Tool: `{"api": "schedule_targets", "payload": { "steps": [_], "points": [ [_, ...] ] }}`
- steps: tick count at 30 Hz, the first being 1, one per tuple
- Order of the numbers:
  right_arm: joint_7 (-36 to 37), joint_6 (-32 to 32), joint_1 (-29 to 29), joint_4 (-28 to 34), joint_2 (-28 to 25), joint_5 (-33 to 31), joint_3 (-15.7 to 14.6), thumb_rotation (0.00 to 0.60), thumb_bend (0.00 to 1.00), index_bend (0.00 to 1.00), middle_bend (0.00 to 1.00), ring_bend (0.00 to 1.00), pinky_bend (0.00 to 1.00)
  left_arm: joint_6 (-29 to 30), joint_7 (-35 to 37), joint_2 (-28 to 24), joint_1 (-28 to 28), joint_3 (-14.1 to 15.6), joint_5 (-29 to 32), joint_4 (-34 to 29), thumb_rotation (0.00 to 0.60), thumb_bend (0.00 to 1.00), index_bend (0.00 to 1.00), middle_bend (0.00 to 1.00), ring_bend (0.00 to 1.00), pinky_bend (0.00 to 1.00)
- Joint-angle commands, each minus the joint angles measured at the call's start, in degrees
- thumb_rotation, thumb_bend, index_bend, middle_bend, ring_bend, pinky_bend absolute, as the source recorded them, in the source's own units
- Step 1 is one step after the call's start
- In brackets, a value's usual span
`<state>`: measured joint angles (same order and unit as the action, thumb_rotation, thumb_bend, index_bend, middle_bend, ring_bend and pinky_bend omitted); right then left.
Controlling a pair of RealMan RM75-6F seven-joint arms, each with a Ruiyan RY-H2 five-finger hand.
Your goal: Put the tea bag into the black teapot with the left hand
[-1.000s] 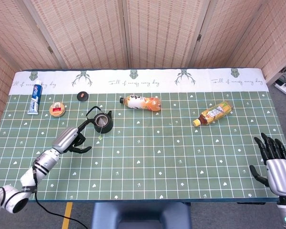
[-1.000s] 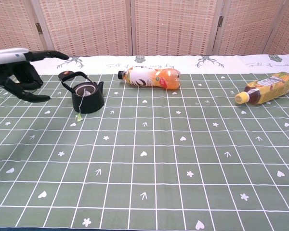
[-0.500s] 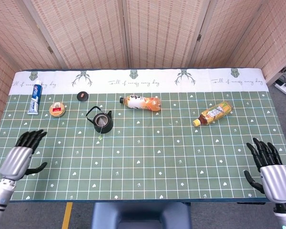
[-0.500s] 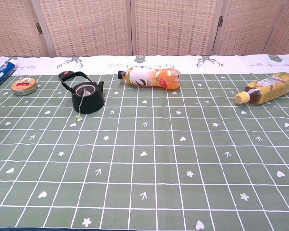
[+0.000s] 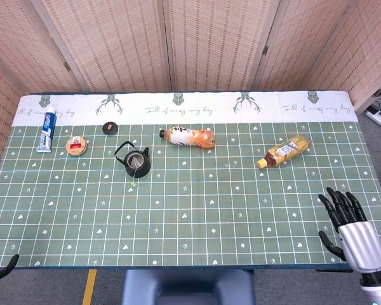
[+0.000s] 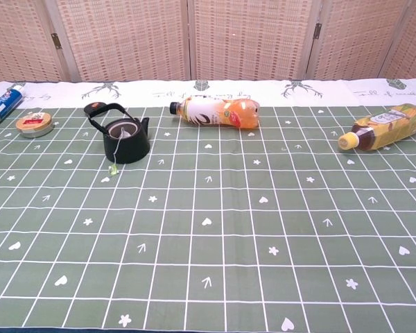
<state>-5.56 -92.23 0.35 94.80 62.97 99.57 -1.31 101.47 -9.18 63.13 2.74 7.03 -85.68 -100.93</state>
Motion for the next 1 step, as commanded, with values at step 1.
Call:
{"api": "schedule_targets", "payload": {
  "steps": [1],
  "points": [
    [0.1, -0.6, -0.3, -0.3, 0.1, 0.7, -0.3, 0.600, 0.36, 0.00, 0.00, 0.00, 0.00, -0.7, -0.6, 0.0, 0.2, 0.0, -0.9, -0.1, 0.600, 0.27, 0.00, 0.00, 0.00, 0.00]
  ]
}}
